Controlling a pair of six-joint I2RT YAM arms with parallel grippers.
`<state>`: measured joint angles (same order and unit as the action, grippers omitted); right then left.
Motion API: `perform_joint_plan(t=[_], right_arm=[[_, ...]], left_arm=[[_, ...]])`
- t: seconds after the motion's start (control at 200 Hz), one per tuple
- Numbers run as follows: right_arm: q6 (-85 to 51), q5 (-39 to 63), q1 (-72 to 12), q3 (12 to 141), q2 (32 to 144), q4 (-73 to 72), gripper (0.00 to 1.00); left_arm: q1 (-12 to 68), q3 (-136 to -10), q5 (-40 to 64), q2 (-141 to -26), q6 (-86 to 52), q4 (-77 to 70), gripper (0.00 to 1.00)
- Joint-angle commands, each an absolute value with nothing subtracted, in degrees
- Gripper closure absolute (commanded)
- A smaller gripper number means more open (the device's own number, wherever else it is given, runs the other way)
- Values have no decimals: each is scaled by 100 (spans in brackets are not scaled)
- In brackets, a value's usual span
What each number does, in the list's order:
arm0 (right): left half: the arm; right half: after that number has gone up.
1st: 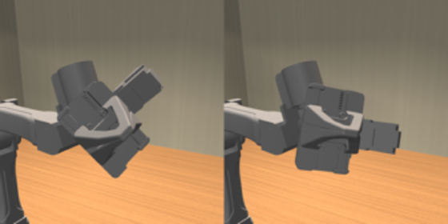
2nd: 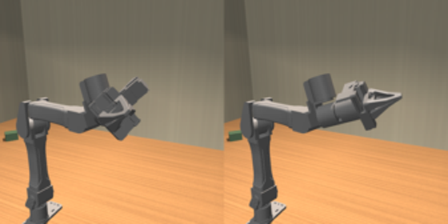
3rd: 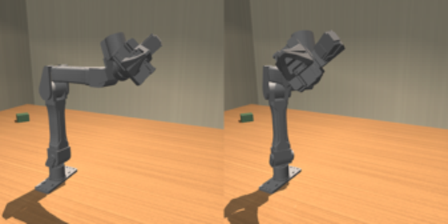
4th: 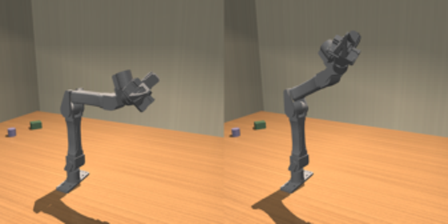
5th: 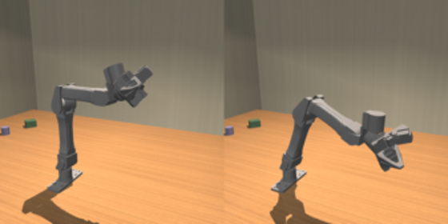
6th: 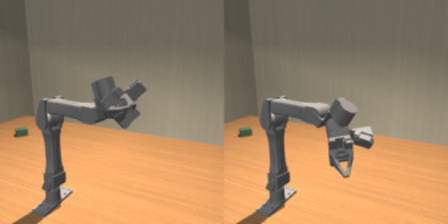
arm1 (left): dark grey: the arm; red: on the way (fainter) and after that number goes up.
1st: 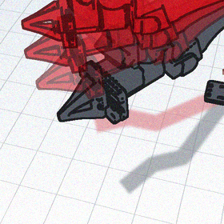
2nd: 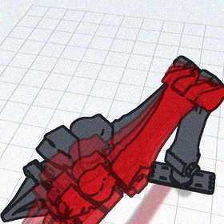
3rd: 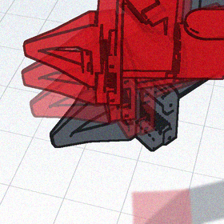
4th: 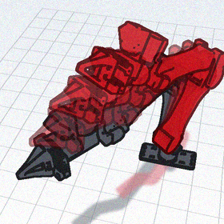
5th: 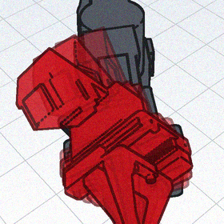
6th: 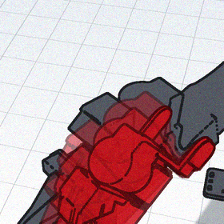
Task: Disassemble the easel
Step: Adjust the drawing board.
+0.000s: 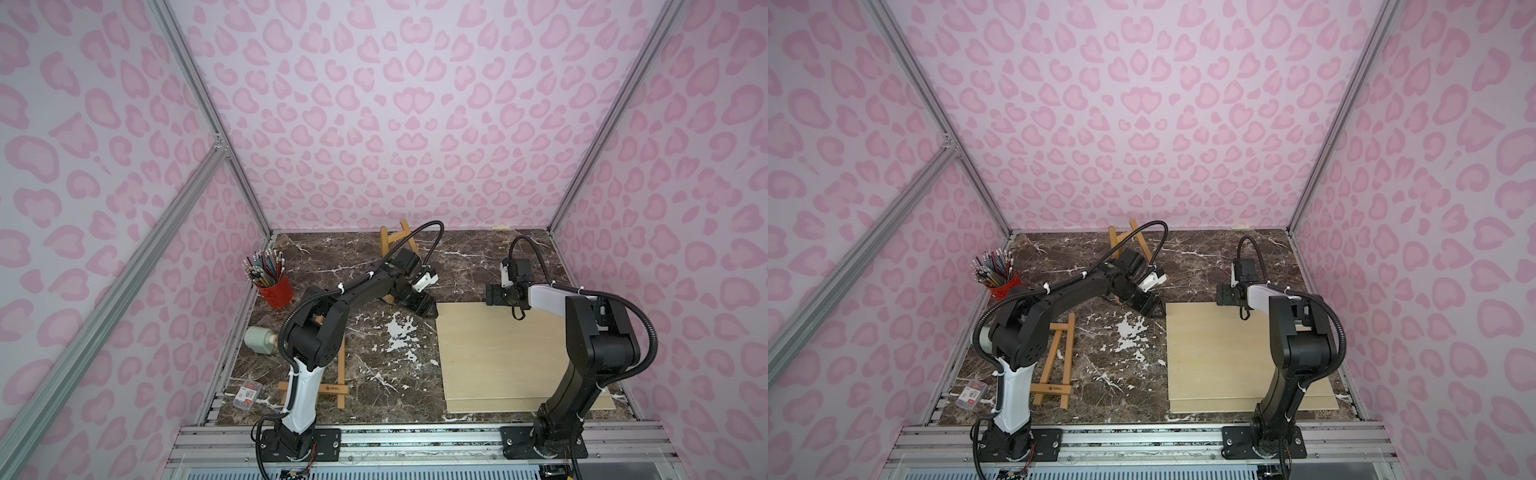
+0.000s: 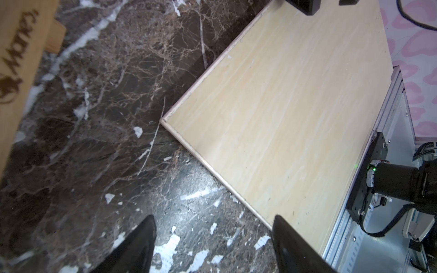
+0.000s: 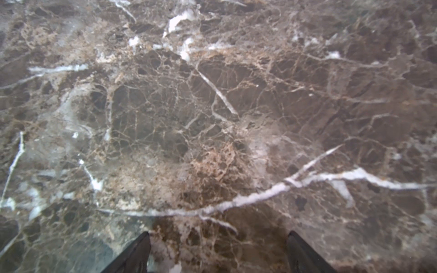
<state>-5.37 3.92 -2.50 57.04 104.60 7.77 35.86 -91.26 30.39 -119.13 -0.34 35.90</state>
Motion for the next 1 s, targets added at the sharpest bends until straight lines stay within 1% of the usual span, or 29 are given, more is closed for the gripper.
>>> perform_joint_plan(t=[0.0, 0.245, 0.415, 0.56, 0.72, 0.81, 0.995], right_arm=[[-714, 465, -269, 5529, 10448, 1497, 10], [-686, 492, -319, 5122, 10140, 1294, 10], [-677, 312, -369, 4966, 10016, 1223, 10], [-694, 172, -512, 4972, 9817, 1139, 6], [-785, -3, -809, 5132, 9595, 1129, 4], [-843, -130, -1076, 5232, 9468, 1197, 2], [-1059, 72, -1714, 5264, 9151, 1064, 2]], left_arm=[[3582, -9083, 3034, -11813, -5, 3494, 21], [3585, -8962, 3019, -11718, -20, 3447, 21], [3582, -8865, 3008, -11631, -24, 3405, 21], [3577, -8715, 3006, -11526, -57, 3337, 21], [3577, -8377, 2918, -11269, -156, 3136, 21], [3547, -7899, 2855, -11031, -273, 2926, 21], [3361, -7220, 2778, -10475, -547, 2554, 21]])
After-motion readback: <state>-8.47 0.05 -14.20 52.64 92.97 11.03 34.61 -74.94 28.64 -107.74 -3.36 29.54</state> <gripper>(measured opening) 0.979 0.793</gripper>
